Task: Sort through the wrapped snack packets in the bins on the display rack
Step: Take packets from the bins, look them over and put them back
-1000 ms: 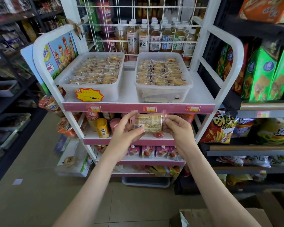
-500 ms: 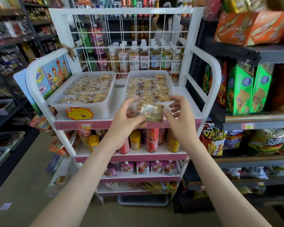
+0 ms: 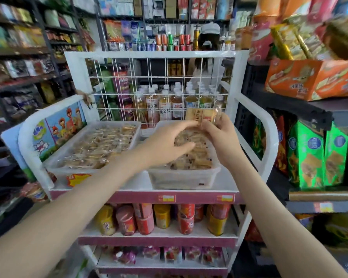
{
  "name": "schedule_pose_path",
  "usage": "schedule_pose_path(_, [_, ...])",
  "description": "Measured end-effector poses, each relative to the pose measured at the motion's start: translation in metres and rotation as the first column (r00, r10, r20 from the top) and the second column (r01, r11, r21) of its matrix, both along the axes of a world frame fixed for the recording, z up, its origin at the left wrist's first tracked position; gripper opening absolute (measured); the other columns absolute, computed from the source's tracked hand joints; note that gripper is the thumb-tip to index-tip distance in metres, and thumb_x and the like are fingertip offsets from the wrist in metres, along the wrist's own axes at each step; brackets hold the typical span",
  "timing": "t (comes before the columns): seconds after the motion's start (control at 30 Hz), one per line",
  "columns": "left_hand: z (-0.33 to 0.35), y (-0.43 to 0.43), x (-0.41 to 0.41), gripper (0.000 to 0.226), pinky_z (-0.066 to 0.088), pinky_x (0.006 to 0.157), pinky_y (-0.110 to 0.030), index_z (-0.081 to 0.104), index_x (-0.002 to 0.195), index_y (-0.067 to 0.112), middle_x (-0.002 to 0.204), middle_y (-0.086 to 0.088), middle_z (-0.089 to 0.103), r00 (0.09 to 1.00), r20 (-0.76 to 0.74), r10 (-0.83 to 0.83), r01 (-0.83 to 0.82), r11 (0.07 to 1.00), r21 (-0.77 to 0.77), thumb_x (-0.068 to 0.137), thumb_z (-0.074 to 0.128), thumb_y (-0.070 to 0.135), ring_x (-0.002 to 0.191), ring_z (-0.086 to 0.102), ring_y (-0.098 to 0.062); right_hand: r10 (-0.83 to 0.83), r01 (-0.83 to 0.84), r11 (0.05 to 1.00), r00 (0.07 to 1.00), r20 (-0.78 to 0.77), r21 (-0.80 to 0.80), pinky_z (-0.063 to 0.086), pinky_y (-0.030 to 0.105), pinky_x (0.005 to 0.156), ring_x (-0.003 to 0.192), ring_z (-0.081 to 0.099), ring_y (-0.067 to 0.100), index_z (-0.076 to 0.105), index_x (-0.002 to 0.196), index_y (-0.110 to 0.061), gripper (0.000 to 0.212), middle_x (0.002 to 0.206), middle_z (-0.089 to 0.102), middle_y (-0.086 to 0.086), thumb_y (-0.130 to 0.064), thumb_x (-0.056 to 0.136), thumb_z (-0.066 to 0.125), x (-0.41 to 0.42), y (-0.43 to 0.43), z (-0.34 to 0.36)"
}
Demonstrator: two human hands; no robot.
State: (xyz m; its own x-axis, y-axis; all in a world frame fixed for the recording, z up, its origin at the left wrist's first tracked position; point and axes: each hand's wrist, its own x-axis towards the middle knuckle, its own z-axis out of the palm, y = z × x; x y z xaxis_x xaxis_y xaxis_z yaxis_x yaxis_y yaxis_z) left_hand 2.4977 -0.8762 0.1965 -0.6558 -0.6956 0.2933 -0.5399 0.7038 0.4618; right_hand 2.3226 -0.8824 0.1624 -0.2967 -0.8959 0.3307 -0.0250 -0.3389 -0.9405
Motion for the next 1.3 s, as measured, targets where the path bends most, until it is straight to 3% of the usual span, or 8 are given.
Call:
schedule_pose_path(0.17, [-0.009,-0.086,0.011,0.047,0.030,0.107,-0.024,0.043,0.143,0.019,0.149,0.000,0.042,0.960,0.254,0.120,-0.108,0.992,-0.060,0.099,0.048,0.037,0.133,0.042,-0.014,-0.167,0.196,0.980,0.917,-0.363,0.046,0.047,0.040,0.097,0.112,0.053,0.020,0.047,0.135,-0.023,0.042,0.126,0.052,0.003,-0.020,0.095,0.058,-0.034,-0.084,-0.007])
schedule_pose_path(0.3, [-0.031,-0.136,-0.003,0.062,0.037,0.103,-0.030,0.039,0.145,0.014,0.148,-0.004,0.043,0.894,0.425,0.139,-0.100,0.989,-0.112,0.097,0.040,0.054,0.130,0.046,-0.020,-0.089,0.196,0.972,0.814,-0.574,0.128,0.046,0.032,0.086,0.111,0.045,0.017,0.047,0.135,-0.028,0.042,0.126,0.042,-0.003,-0.016,0.096,0.054,-0.053,-0.130,-0.016])
schedule_pose_path(0.43, [-0.046,-0.184,-0.027,0.083,0.037,0.110,-0.035,0.026,0.151,0.014,0.153,-0.007,0.036,0.847,0.531,0.008,0.009,1.000,-0.029,0.089,0.033,0.068,0.133,0.043,-0.023,0.015,0.190,0.965,0.653,-0.757,0.183,0.029,0.018,0.095,0.124,0.043,0.021,0.050,0.136,-0.019,0.045,0.134,0.046,0.006,-0.005,0.094,0.056,-0.063,-0.156,-0.027])
schedule_pose_path(0.7, [-0.065,-0.217,-0.054,0.084,0.001,0.122,-0.041,-0.008,0.154,0.018,0.162,0.000,-0.005,0.662,0.744,-0.087,0.088,0.995,0.038,0.091,0.014,0.070,0.150,0.003,-0.018,0.087,0.195,0.952,0.573,-0.815,0.238,0.033,0.023,0.096,0.106,0.041,0.008,0.052,0.135,-0.019,0.045,0.112,0.045,-0.007,-0.002,0.093,0.055,-0.084,-0.167,-0.021])
schedule_pose_path(0.93, [-0.069,-0.234,-0.049,0.072,-0.010,0.120,-0.042,-0.018,0.150,0.019,0.159,0.002,-0.021,0.556,0.828,-0.066,0.054,0.998,0.044,0.096,0.005,0.060,0.148,-0.013,-0.014,0.153,0.163,0.949,0.512,-0.845,0.271,0.031,0.021,0.089,0.105,0.039,0.009,0.051,0.136,-0.021,0.047,0.110,0.043,-0.009,-0.001,0.093,0.054,-0.089,-0.177,-0.010])
schedule_pose_path(1.03, [-0.069,-0.237,-0.049,0.072,-0.009,0.120,-0.042,-0.021,0.150,0.019,0.158,0.003,-0.023,0.548,0.832,-0.081,0.043,0.997,0.068,0.097,0.006,0.059,0.147,-0.015,-0.013,0.278,0.130,0.925,0.412,-0.868,0.358,0.031,0.024,0.088,0.109,0.045,0.014,0.054,0.134,-0.022,0.047,0.111,0.047,-0.007,-0.002,0.092,0.056,-0.084,-0.183,-0.010])
schedule_pose_path(1.17, [-0.072,-0.236,-0.049,0.073,-0.007,0.121,-0.044,-0.021,0.150,0.020,0.159,0.003,-0.022,0.569,0.819,-0.076,0.019,0.997,0.079,0.097,0.010,0.060,0.148,-0.014,-0.014,0.325,0.254,0.905,0.104,-0.940,0.341,0.027,0.038,0.102,0.122,0.038,0.022,0.048,0.138,-0.027,0.048,0.130,0.046,0.000,-0.017,0.092,0.059,-0.071,-0.196,-0.034])
schedule_pose_path(1.3, [-0.076,-0.233,-0.048,0.073,-0.010,0.120,-0.046,-0.022,0.150,0.024,0.160,0.002,-0.021,0.595,0.802,-0.050,0.017,0.999,0.050,0.097,0.011,0.061,0.148,-0.013,-0.015,0.153,0.314,0.930,0.136,-0.979,0.189,0.023,0.033,0.091,0.115,0.038,0.021,0.050,0.105,-0.022,0.025,0.109,0.043,-0.002,-0.020,0.086,0.067,-0.067,-0.204,-0.047])
